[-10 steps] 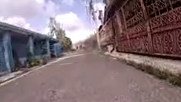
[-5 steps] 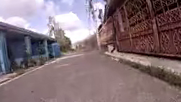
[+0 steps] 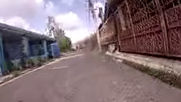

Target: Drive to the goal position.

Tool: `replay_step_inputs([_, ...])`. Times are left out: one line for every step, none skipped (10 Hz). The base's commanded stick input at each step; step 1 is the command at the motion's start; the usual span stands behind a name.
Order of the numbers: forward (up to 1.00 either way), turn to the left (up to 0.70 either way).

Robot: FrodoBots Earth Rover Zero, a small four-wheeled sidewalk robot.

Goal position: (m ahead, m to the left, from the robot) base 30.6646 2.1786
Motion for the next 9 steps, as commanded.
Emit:
replay_step_inputs([0.70, 0.00])
replay_step_inputs([0.70, 0.00])
replay_step_inputs([0.70, 0.00])
replay_step_inputs([0.70, 0.00])
replay_step_inputs([0.70, 0.00])
replay_step_inputs([0.70, 0.00])
replay_step_inputs([0.70, 0.00])
replay_step_inputs([0.70, 0.00])
replay_step_inputs([0.70, 0.00])
